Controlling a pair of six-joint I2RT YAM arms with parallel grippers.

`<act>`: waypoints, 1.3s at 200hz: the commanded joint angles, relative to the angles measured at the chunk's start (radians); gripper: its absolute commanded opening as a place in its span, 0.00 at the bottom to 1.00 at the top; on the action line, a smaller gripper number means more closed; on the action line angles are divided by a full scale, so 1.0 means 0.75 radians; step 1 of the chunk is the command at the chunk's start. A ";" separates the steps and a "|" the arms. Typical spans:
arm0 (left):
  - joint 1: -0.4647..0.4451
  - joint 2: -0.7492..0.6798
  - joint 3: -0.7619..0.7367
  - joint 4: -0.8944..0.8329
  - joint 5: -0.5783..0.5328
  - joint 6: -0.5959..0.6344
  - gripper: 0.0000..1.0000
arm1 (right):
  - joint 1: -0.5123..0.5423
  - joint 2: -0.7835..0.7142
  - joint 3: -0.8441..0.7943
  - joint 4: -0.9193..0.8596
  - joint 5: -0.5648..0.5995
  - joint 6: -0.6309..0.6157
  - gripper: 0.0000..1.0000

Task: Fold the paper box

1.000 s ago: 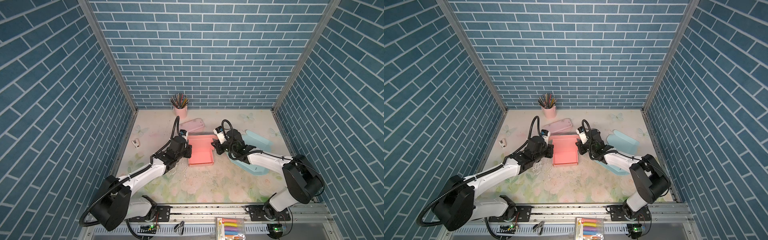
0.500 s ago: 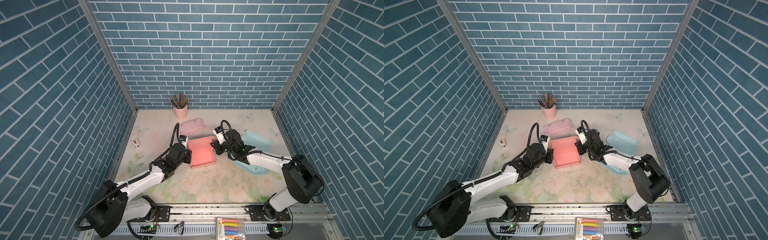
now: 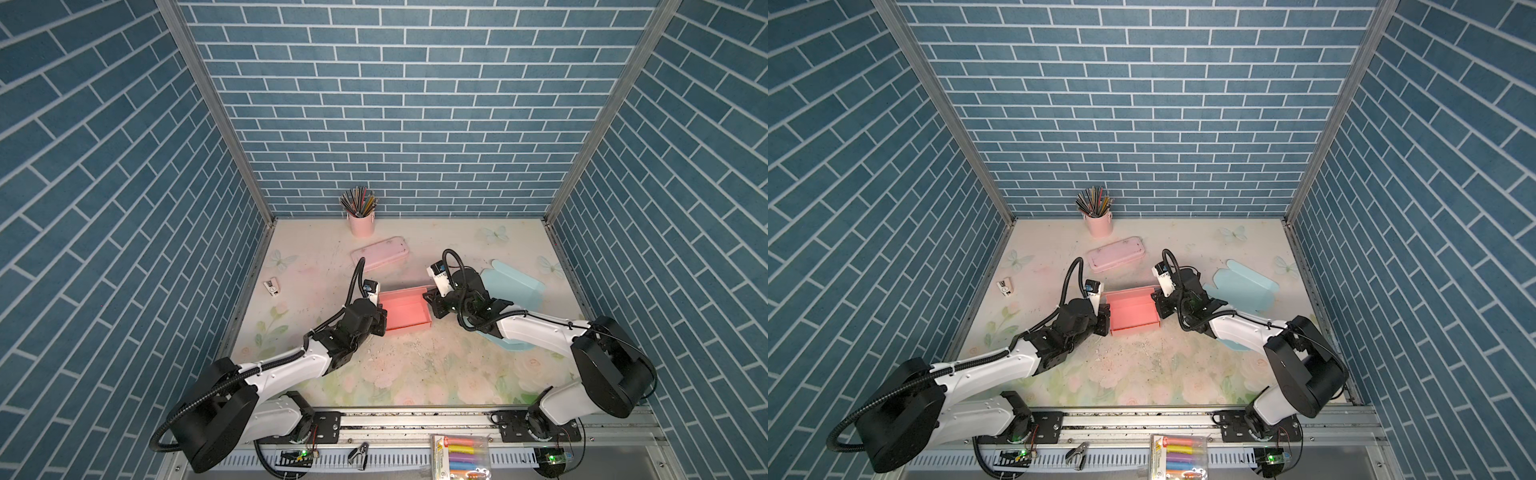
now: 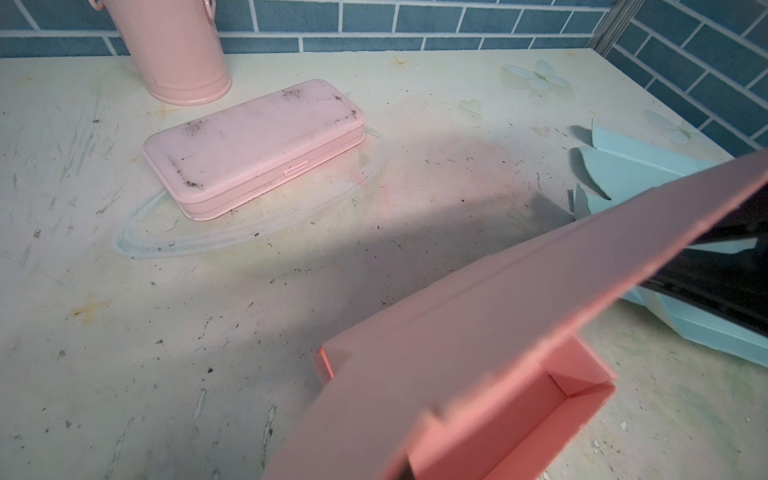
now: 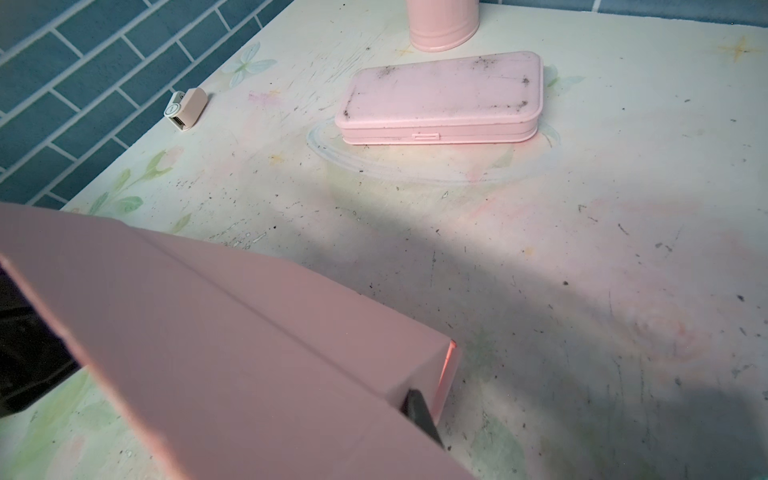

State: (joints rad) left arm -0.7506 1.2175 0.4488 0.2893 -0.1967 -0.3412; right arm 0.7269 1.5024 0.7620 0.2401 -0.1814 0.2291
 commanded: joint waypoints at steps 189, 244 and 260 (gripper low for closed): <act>-0.159 0.048 -0.137 0.143 -0.085 -0.038 0.02 | 0.086 -0.157 -0.244 0.089 -0.004 0.057 0.14; -0.168 0.079 -0.140 0.159 -0.096 -0.068 0.02 | 0.086 -0.209 -0.326 0.162 -0.018 0.048 0.17; -0.171 0.078 -0.145 0.164 -0.102 -0.074 0.02 | 0.086 -0.218 -0.342 0.182 -0.031 0.046 0.20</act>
State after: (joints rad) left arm -0.8646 1.2633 0.3611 0.4171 -0.2886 -0.3672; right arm 0.7773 1.3617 0.5266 0.3462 -0.1581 0.2398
